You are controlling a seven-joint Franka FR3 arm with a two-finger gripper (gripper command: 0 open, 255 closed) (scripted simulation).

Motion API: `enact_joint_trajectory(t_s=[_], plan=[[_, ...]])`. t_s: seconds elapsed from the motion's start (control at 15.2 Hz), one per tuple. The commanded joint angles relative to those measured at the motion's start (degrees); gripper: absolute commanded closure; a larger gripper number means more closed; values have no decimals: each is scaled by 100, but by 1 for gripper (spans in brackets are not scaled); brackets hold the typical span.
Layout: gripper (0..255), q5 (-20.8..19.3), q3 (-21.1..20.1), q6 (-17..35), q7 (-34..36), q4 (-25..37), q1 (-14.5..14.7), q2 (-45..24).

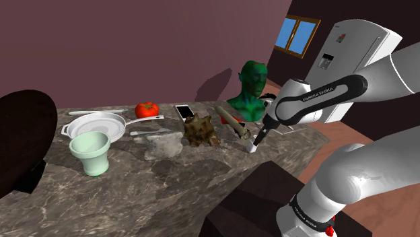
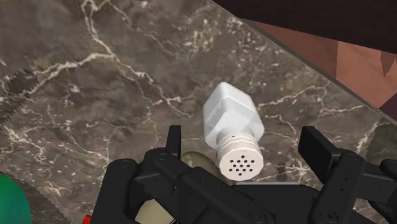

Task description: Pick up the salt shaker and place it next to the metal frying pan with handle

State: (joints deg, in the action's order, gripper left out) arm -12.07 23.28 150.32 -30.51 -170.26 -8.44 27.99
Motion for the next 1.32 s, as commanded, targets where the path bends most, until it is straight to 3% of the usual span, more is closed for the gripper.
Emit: enact_joint_trajectory(t_s=[0.0, 0.33, 0.4, 0.99, 1.25], plan=[[0, 0, 11, 46, -7, -9, 4, -33], [0, 0, 11, 45, -7, -9, 4, -32], [255, 0, 11, 45, -7, -9, 4, -32], [255, 1, 11, 46, -7, -9, 4, -34], [255, -16, -100, -464, 48, 96, -62, 373]])
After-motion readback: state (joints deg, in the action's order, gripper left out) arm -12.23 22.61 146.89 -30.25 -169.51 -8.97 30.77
